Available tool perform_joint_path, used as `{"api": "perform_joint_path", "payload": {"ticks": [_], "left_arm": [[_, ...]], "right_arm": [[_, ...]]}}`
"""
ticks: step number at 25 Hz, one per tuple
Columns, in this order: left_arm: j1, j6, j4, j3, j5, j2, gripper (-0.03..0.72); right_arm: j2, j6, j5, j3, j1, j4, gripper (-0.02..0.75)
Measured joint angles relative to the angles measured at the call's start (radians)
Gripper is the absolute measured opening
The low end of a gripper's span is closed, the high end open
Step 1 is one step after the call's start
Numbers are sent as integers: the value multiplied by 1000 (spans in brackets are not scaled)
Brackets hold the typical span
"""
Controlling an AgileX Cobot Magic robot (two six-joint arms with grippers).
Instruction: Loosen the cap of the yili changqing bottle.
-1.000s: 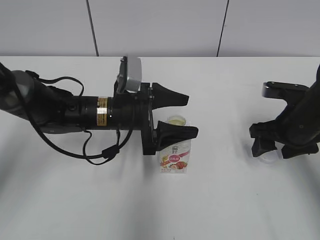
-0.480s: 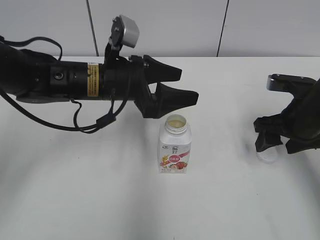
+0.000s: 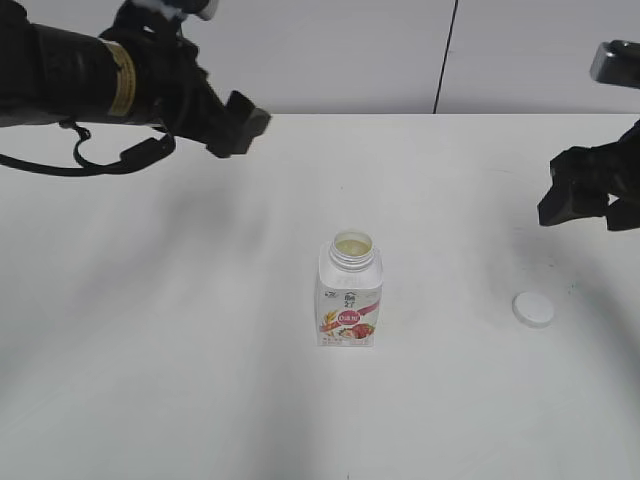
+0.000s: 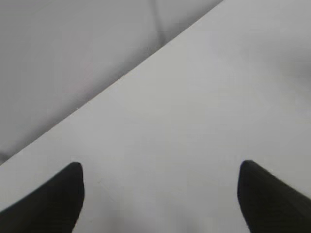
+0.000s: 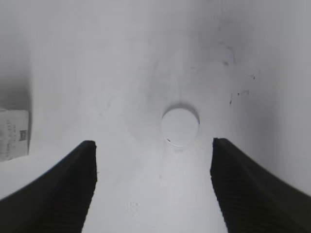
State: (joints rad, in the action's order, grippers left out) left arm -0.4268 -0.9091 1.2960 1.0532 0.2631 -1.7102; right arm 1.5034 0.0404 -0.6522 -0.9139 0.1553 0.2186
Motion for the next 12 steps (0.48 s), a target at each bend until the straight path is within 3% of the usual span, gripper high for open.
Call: {"api": "perform_joint_path", "payload": {"ticks": [4, 7, 9, 12], "left_arm": [[0, 0, -101, 0, -360, 22, 587], [0, 28, -217, -1, -528, 37, 585], [0, 105, -347, 1, -592, 67, 577], [2, 295, -623, 56, -716, 113, 556]], "right_arm": [[-82, 0, -9, -6, 0, 2, 574], [-125, 0, -40, -8, 0, 3, 574], [-142, 0, -84, -8, 0, -2, 574], [-154, 0, -159, -8, 0, -29, 574]]}}
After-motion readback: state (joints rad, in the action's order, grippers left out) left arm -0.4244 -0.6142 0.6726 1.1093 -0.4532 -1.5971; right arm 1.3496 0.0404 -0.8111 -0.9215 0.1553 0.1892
